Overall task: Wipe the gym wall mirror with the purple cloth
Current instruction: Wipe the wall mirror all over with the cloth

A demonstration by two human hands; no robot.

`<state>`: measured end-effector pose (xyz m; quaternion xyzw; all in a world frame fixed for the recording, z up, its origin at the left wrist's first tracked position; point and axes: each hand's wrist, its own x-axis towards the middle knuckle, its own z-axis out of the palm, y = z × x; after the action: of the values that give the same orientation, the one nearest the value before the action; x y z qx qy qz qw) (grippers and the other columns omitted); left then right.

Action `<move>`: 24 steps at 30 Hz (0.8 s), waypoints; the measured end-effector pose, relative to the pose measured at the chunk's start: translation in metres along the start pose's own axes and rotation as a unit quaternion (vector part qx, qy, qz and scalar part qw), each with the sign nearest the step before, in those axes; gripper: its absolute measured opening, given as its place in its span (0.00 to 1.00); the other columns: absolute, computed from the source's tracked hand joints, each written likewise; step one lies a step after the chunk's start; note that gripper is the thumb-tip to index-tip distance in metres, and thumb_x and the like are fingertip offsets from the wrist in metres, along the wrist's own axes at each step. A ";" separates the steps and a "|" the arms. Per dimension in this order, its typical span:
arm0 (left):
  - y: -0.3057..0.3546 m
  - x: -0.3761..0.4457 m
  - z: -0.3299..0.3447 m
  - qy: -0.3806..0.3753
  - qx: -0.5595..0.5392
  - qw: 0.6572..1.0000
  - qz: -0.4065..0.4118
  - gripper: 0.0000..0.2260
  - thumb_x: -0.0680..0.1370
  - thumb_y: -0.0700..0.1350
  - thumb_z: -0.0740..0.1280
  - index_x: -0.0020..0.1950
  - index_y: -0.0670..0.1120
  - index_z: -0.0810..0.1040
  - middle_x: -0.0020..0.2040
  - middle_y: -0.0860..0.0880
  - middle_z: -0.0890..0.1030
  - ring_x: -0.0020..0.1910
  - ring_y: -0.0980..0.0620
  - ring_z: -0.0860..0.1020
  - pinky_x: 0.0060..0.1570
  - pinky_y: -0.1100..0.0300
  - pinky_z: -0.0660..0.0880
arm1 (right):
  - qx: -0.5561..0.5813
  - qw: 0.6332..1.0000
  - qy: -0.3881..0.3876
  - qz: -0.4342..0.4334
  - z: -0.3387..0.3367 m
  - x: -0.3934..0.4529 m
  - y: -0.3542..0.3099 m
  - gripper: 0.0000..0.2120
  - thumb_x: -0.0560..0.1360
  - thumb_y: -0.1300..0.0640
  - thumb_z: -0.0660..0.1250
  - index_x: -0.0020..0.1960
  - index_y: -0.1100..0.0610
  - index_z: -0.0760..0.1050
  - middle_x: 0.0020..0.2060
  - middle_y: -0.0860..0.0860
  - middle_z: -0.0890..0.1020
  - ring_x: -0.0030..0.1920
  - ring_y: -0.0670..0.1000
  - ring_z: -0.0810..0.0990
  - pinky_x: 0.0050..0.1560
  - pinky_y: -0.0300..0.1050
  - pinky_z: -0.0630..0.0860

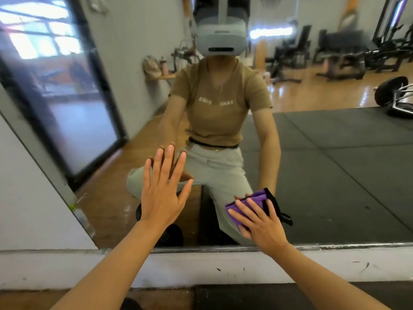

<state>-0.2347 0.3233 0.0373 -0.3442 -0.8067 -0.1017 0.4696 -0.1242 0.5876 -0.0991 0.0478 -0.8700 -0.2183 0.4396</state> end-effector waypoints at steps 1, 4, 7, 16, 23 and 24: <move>-0.001 -0.003 0.000 0.000 0.002 1.000 -0.004 0.33 0.83 0.57 0.59 0.83 0.48 0.49 0.83 0.47 0.43 0.82 0.43 0.48 0.79 0.44 0.48 | 0.002 1.000 0.025 -0.001 -0.006 0.014 0.005 0.27 0.84 0.46 0.48 0.82 0.44 0.48 0.82 0.47 0.48 0.82 0.51 0.47 0.80 0.59 0.44; -0.005 -0.014 0.000 -0.004 0.000 1.000 -0.013 0.33 0.82 0.57 0.58 0.83 0.50 0.48 0.83 0.46 0.44 0.82 0.43 0.48 0.79 0.44 0.48 | 0.032 0.994 0.099 0.034 -0.035 0.077 0.021 0.32 0.79 0.46 0.58 0.82 0.44 0.53 0.82 0.47 0.53 0.81 0.52 0.51 0.79 0.61 0.45; -0.012 -0.025 0.001 -0.017 0.002 1.000 -0.022 0.35 0.82 0.57 0.59 0.84 0.51 0.47 0.83 0.46 0.44 0.82 0.44 0.47 0.79 0.43 0.49 | 0.038 0.987 0.127 0.085 -0.066 0.133 0.034 0.33 0.78 0.46 0.61 0.81 0.46 0.56 0.80 0.50 0.57 0.80 0.56 0.55 0.78 0.64 0.46; -0.024 -0.034 0.014 -0.003 0.000 1.000 -0.003 0.33 0.82 0.59 0.58 0.83 0.49 0.50 0.83 0.46 0.43 0.82 0.43 0.46 0.79 0.45 0.44 | 0.009 0.991 0.111 0.073 -0.029 0.099 -0.015 0.30 0.81 0.43 0.56 0.81 0.48 0.55 0.82 0.51 0.50 0.82 0.57 0.46 0.77 0.67 0.41; -0.026 -0.034 0.014 0.004 -0.006 1.000 0.005 0.30 0.83 0.58 0.57 0.82 0.49 0.53 0.83 0.47 0.44 0.82 0.45 0.45 0.79 0.46 0.44 | -0.057 0.992 0.010 -0.115 0.013 0.022 -0.040 0.36 0.79 0.43 0.57 0.83 0.45 0.46 0.82 0.48 0.46 0.82 0.53 0.45 0.80 0.60 0.40; -0.027 -0.033 0.014 0.003 -0.002 1.000 0.006 0.30 0.83 0.58 0.56 0.82 0.49 0.53 0.83 0.47 0.45 0.82 0.45 0.45 0.79 0.46 0.44 | -0.058 0.990 0.009 -0.124 0.011 0.024 -0.038 0.37 0.78 0.43 0.57 0.83 0.45 0.46 0.82 0.47 0.46 0.82 0.52 0.45 0.80 0.59 0.40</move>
<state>-0.2508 0.2946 0.0066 -0.3496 -0.8029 -0.1017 0.4720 -0.1515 0.5511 -0.1032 0.1320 -0.8390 -0.3212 0.4188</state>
